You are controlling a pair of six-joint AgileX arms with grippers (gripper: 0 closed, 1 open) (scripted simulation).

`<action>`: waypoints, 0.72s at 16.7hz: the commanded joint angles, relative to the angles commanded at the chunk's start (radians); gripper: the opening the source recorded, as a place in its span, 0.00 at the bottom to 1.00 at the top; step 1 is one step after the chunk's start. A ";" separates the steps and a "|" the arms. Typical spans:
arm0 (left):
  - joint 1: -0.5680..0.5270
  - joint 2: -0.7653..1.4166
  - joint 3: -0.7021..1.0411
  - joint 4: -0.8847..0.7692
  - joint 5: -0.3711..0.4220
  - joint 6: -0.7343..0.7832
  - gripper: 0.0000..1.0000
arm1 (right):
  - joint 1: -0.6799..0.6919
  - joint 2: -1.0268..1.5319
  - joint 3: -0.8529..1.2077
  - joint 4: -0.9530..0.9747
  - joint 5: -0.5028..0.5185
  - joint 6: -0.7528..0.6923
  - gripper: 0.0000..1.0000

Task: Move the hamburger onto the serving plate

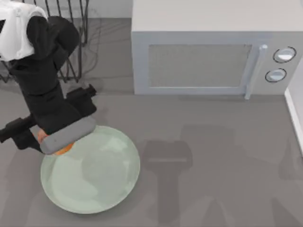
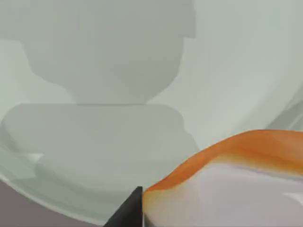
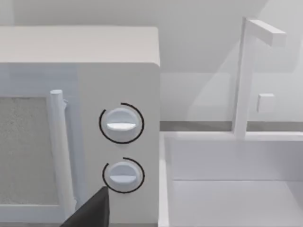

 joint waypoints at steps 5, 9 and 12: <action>-0.134 -0.039 -0.041 0.029 -0.004 0.339 0.00 | 0.000 0.000 0.000 0.000 0.000 0.000 1.00; -0.172 -0.061 -0.057 0.045 -0.008 0.423 0.00 | 0.000 0.000 0.000 0.000 0.000 0.000 1.00; -0.172 -0.061 -0.057 0.045 -0.008 0.423 0.00 | 0.000 0.000 0.000 0.000 0.000 0.000 1.00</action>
